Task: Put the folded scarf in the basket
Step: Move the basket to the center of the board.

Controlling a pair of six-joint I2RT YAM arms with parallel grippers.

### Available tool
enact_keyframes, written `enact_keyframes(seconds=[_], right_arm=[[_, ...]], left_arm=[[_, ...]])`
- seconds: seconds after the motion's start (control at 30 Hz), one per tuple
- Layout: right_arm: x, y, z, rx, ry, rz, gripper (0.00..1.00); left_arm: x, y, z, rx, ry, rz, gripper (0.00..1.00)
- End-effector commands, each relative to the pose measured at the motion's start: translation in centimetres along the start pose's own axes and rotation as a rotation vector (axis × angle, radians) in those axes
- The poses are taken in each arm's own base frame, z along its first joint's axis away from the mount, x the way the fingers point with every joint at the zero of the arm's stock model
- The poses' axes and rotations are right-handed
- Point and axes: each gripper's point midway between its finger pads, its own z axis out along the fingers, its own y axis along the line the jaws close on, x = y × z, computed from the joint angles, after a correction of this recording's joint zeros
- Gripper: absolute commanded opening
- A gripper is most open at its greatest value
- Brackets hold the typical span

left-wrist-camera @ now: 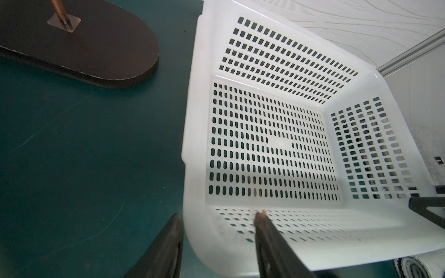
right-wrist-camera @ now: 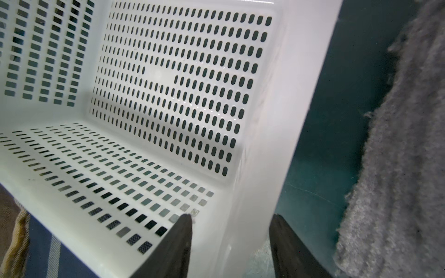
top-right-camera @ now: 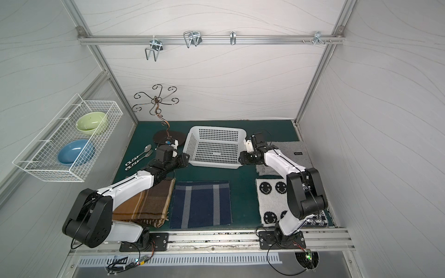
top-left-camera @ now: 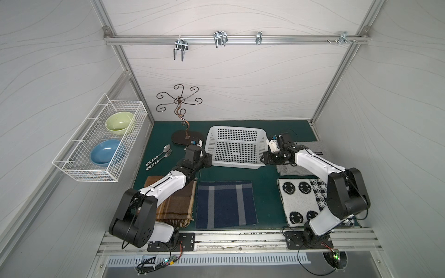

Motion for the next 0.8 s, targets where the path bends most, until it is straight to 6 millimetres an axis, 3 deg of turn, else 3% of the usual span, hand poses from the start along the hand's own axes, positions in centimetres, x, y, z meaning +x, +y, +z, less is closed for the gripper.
enact_keyframes(seconds=[0.0,0.1,0.47,0.67,0.77], right_arm=[[-0.4,0.5,-0.8,-0.026,-0.031,0.018,0.55],[-0.4,0.7,-1.7,-0.028,-0.061,0.019,0.58],[-0.2,1.3,-3.5,-0.043,-0.092,-0.008,0.62],[-0.4,1.1,-3.7,-0.023,-0.082,-0.016,0.65],[0.1,1.2,-4.7,-0.020,-0.103,-0.012,0.67]], left_arm=[[-0.2,-0.2,0.1,-0.016,0.017,0.036,0.49],[0.2,-0.4,0.5,-0.012,0.057,0.047,0.39],[0.7,-1.1,-2.0,0.002,0.058,0.004,0.30],[0.8,-1.2,-2.4,0.002,0.070,-0.005,0.37],[1.2,-0.3,-2.6,-0.045,0.079,0.005,0.53]])
